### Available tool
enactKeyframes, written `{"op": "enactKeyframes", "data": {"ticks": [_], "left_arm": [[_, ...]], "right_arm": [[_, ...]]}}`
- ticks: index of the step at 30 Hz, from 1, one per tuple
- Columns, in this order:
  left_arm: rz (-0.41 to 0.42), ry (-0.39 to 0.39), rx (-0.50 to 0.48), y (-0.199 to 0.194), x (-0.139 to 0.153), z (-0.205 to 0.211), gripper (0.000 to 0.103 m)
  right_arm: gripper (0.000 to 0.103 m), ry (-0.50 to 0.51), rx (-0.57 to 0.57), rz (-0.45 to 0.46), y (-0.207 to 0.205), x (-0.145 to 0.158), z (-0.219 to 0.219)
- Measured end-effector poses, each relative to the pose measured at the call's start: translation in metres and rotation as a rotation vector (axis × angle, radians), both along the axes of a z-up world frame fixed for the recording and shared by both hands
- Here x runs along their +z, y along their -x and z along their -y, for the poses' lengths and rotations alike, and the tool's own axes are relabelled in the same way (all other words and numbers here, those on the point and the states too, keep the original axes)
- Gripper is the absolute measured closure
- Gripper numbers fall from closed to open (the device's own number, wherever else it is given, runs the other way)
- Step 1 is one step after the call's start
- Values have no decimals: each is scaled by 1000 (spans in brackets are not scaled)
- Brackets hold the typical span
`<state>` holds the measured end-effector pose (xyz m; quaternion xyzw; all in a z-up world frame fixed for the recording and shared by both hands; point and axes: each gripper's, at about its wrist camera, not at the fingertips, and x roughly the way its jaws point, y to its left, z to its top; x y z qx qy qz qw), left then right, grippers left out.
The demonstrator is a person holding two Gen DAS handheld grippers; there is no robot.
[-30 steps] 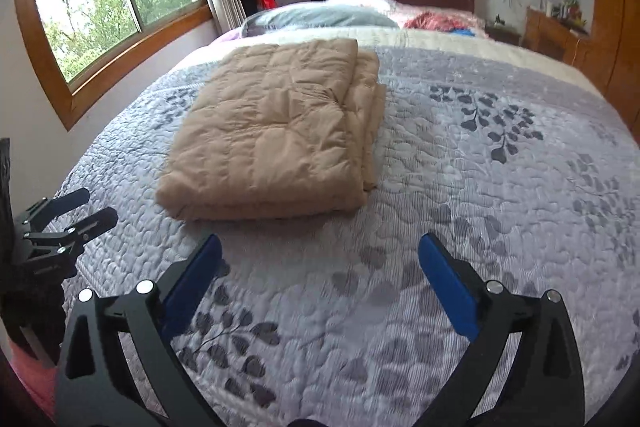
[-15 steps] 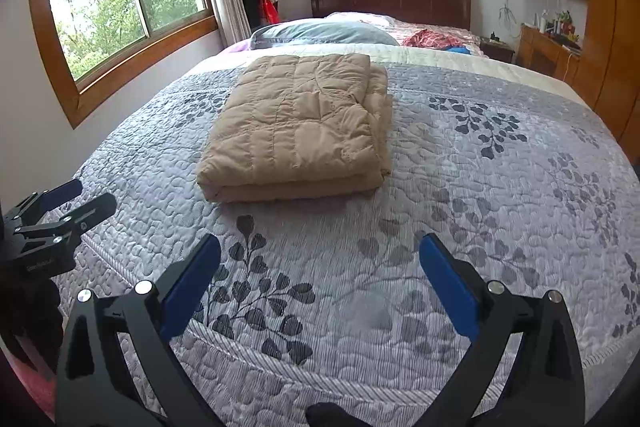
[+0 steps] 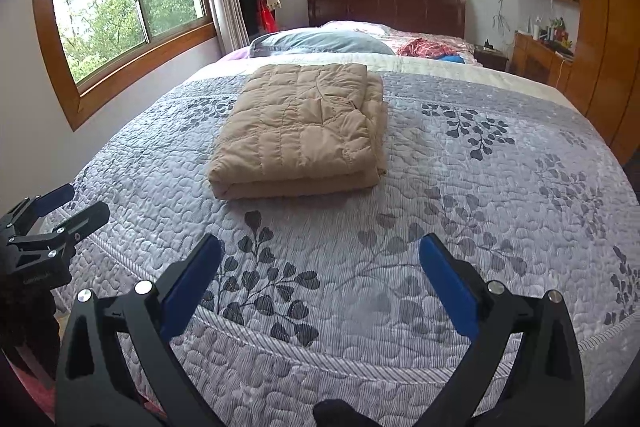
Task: Fold large clothes
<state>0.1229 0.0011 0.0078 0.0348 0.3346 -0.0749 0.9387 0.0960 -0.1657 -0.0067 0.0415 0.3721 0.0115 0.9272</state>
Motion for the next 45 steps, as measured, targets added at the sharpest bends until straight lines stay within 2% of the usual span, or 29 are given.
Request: {"op": "enactKeyframes", "data": {"ticks": [45], "left_arm": [[-17, -2, -18, 1, -8, 1, 4]], "right_arm": [[4, 2, 20, -28, -2, -12, -1]]}}
